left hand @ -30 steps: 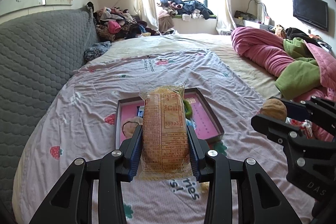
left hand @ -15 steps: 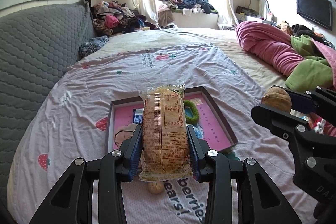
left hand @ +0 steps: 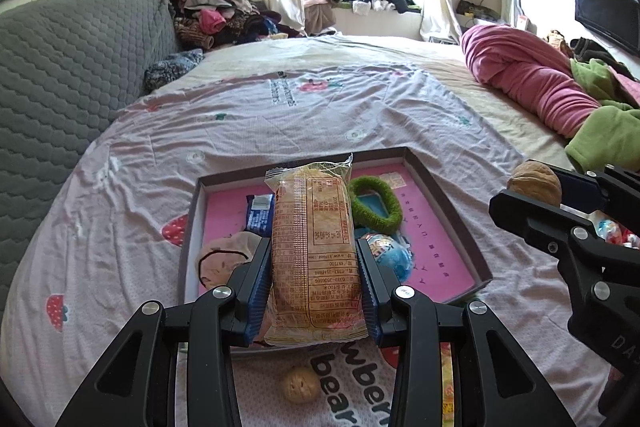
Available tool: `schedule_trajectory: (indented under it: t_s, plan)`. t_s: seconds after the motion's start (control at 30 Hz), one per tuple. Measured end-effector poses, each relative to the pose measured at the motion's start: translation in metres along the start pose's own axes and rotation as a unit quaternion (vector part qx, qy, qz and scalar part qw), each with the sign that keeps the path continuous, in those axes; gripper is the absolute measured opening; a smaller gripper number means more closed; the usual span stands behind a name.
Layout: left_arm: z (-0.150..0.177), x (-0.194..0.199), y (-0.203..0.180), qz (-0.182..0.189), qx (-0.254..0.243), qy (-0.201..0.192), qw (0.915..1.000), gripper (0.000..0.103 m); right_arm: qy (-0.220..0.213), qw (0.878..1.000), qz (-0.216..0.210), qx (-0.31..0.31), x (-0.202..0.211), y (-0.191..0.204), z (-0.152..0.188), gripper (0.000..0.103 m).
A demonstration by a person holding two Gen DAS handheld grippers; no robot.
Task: Organize objects
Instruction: 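Carry the bread packet and walnut over the pink tray with both grippers, then lower the bread packet and walnut into the tray with both grippers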
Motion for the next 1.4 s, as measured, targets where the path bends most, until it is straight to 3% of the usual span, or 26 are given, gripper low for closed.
schedule_trajectory:
  t_s: [0.5, 1.4]
  plan:
    - [0.022, -0.049, -0.002, 0.001, -0.002, 0.030, 0.9995, 0.041, 0.044, 0.999, 0.009, -0.005, -0.052, -0.015, 0.024, 0.035]
    - [0.043, -0.093, 0.004, -0.007, -0.002, 0.071, 0.9975, 0.041, 0.113, 0.993, 0.018, 0.013, -0.118, -0.017, 0.056, 0.035]
Point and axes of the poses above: each gripper's, at about its wrist camera, not at the fingertips, and x roughly against the way its jaws point, y to its left, z to its underside, the point moved 1 cm from there along -x, roughly the way its jaws point, and after that the axes turned 3 degrees about z, right-handed, at the moved point
